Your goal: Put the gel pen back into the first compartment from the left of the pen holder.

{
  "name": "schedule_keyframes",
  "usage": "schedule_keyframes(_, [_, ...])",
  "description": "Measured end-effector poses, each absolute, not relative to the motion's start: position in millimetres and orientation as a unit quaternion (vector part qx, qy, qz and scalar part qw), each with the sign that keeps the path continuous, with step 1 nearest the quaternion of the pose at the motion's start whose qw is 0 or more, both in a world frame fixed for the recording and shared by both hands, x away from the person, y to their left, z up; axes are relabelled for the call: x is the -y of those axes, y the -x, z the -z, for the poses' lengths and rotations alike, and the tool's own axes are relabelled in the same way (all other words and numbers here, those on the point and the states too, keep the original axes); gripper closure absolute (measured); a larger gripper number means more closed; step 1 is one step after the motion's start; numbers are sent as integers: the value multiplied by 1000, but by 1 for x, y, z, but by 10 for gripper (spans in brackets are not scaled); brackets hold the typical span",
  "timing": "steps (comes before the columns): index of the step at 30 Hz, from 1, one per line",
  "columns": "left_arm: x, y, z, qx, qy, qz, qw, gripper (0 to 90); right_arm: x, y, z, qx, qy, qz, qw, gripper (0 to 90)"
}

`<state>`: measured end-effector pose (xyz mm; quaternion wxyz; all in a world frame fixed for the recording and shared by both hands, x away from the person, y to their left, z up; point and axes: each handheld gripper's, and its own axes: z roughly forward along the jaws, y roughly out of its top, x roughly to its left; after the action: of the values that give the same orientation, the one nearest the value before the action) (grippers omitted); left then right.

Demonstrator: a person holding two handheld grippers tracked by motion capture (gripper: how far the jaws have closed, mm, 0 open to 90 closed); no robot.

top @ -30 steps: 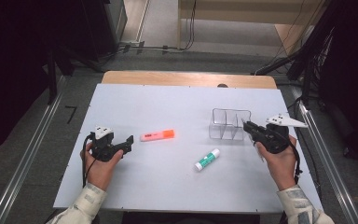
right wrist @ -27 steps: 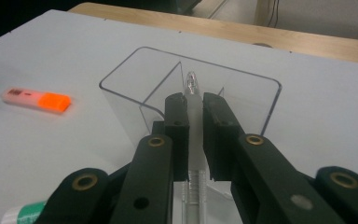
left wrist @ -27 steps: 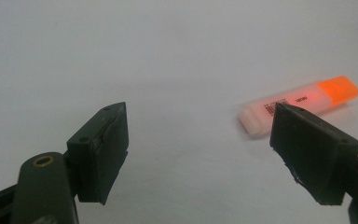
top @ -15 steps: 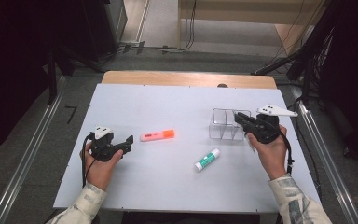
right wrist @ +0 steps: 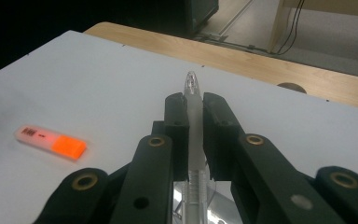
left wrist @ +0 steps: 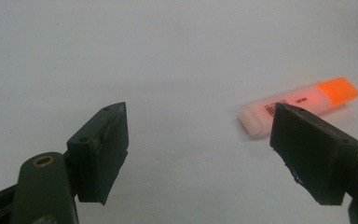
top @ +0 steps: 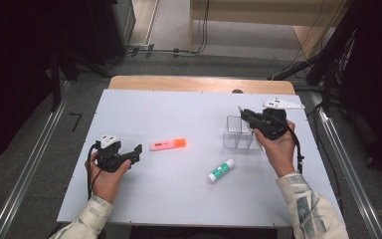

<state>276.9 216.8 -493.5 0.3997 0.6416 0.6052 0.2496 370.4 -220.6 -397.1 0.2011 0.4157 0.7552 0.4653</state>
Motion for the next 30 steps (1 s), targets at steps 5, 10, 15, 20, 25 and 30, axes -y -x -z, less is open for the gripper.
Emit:
schedule_keyframes(5, [-217,-277,493,-606,-640,-248,402,204,213,-379,396,-758,-415,-463,198,791])
schedule_keyframes(10, [-217,-277,493,-606,-640,-248,403,204,206,-387,397,-760,-415,-461,195,792])
schedule_keyframes(15, [-217,-277,493,-606,-639,-248,403,204,199,-394,396,-763,-413,-457,194,791])
schedule_keyframes(20, [-217,-277,493,-606,-639,-247,403,204,193,-399,396,-765,-412,-456,193,792])
schedule_keyframes(25, [-217,-277,494,-606,-640,-246,403,204,186,-404,393,-766,-410,-456,192,792])
schedule_keyframes(30, [-218,-277,493,-606,-639,-247,404,204,180,-411,391,-767,-411,-455,192,791])
